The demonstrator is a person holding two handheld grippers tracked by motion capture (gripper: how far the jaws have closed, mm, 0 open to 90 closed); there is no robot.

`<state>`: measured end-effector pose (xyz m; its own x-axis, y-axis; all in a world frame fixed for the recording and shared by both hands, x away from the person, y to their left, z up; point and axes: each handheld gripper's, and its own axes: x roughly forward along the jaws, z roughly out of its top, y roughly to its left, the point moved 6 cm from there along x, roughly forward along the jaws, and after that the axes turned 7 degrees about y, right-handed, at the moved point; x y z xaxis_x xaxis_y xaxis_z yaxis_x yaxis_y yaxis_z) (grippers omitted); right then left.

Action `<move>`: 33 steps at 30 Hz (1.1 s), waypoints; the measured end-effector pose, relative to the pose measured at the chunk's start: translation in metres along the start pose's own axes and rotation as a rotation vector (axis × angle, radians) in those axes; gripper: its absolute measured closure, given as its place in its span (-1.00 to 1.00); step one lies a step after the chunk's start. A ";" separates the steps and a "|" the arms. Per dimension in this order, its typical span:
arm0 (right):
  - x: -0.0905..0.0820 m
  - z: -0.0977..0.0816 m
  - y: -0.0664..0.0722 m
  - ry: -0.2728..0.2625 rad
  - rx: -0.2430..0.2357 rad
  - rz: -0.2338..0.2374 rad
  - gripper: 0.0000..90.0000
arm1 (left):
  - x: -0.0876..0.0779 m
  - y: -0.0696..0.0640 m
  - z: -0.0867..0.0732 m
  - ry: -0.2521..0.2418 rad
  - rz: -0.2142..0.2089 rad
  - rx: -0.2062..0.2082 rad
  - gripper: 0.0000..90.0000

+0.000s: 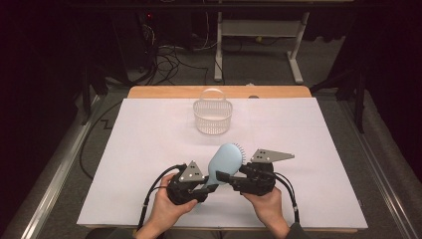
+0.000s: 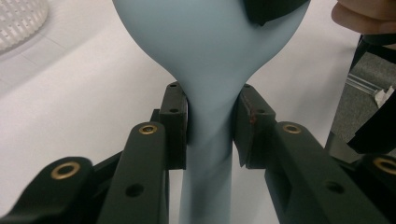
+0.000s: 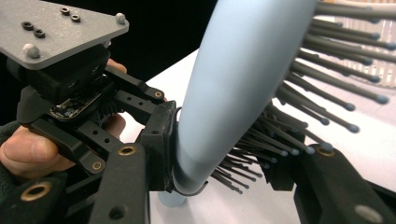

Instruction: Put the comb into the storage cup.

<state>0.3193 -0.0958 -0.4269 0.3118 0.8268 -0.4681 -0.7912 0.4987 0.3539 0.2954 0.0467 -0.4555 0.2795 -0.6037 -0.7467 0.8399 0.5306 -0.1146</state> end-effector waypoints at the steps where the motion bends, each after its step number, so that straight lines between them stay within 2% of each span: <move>1: 0.000 0.000 0.001 -0.001 -0.003 -0.003 0.23 | -0.001 0.001 0.000 0.000 -0.009 -0.003 0.49; 4: -0.002 0.001 0.000 0.003 -0.012 -0.027 0.24 | -0.004 0.003 0.000 -0.025 -0.040 -0.022 0.43; 7: -0.006 0.003 -0.005 -0.008 0.004 -0.036 0.25 | -0.006 0.006 0.001 -0.055 -0.024 -0.021 0.34; 13: -0.016 0.006 -0.014 -0.033 0.020 -0.060 0.26 | -0.005 0.014 -0.002 -0.054 -0.015 -0.072 0.16; 16: -0.020 0.007 -0.015 -0.042 0.018 -0.063 0.26 | -0.006 0.016 -0.002 -0.057 -0.014 -0.067 0.12; 18: -0.021 0.007 -0.015 -0.043 0.016 -0.065 0.26 | -0.006 0.017 -0.003 -0.057 -0.009 -0.077 0.10; 21: -0.023 0.007 -0.017 -0.042 0.017 -0.070 0.26 | -0.006 0.020 -0.003 -0.065 0.001 -0.092 -0.06; 24: -0.025 0.008 -0.019 -0.043 0.018 -0.074 0.26 | -0.006 0.024 -0.004 -0.077 0.043 -0.098 -0.21; 33: -0.030 0.008 -0.023 -0.037 0.031 -0.072 0.26 | -0.009 0.031 -0.006 -0.111 0.106 -0.108 -0.42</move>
<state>0.3321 -0.1297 -0.4147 0.3871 0.7972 -0.4632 -0.7493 0.5647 0.3458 0.3159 0.0715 -0.4563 0.4189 -0.5997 -0.6818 0.7497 0.6520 -0.1129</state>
